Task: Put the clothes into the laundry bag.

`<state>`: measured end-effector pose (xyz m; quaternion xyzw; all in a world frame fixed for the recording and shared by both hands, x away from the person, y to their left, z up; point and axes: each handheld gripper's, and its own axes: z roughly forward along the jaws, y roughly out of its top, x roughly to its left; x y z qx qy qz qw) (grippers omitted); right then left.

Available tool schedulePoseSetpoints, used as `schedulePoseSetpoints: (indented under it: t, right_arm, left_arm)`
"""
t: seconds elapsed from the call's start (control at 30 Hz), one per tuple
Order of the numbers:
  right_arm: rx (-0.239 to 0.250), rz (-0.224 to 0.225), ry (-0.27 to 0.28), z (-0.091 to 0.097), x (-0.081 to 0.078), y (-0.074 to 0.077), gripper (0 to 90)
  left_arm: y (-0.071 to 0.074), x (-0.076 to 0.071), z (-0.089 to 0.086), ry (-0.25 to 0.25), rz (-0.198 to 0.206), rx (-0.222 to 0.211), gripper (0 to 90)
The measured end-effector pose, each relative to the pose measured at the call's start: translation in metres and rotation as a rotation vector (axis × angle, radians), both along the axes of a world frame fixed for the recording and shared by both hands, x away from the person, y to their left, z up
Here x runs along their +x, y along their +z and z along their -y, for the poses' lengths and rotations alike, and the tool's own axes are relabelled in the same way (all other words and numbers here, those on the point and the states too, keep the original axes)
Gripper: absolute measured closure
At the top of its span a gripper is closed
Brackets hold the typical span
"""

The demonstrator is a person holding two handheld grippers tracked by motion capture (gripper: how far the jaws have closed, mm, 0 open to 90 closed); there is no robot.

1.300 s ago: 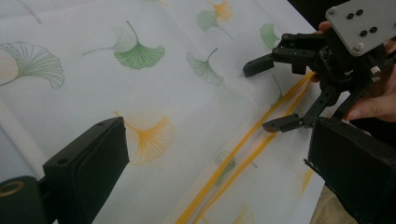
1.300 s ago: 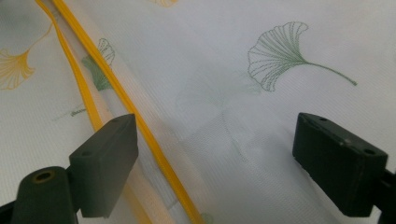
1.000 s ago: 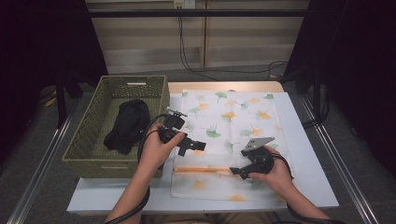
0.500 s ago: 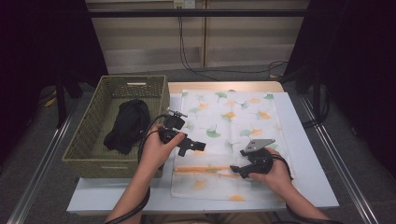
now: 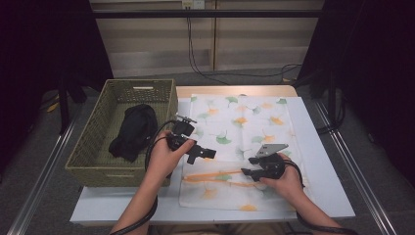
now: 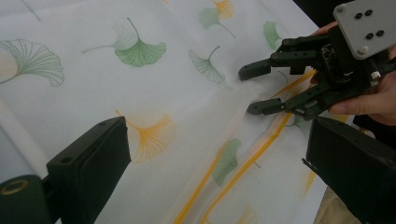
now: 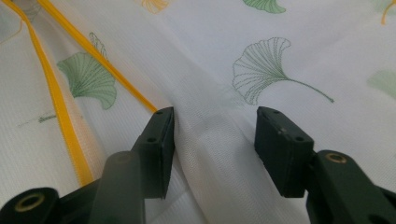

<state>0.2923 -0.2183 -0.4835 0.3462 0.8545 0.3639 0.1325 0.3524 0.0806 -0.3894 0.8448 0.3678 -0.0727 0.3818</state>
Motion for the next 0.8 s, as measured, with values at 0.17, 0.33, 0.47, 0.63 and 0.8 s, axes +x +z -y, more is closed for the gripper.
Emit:
schedulePoseSetpoints:
  t: [0.17, 0.33, 0.47, 0.63, 0.8]
  right_arm:
    - [0.010, 0.012, 0.006, 0.0012, 0.0024, -0.0008, 58.1]
    - [0.018, 0.003, 0.008, 0.0009, 0.0044, -0.0003, 67.9]
    - [0.028, -0.004, -0.007, 0.0009, 0.0056, -0.0005, 74.1]
    - [0.028, 0.000, -0.002, 0.0020, 0.0079, -0.0007, 82.2]
    - [0.020, -0.013, 0.024, 0.0006, 0.0096, 0.0006, 89.5]
  left_arm:
    - [0.0000, 0.0001, -0.0001, -0.003, 0.001, 0.004, 5.9]
    - [0.0000, -0.0003, 0.0009, 0.001, 0.001, -0.002, 5.9]
    - [-0.0005, -0.0009, 0.0021, 0.017, -0.005, -0.008, 5.9]
    - [-0.0004, -0.0001, 0.0014, 0.003, -0.001, 0.001, 5.9]
    - [-0.0002, 0.0008, 0.0017, -0.009, 0.004, 0.003, 5.9]
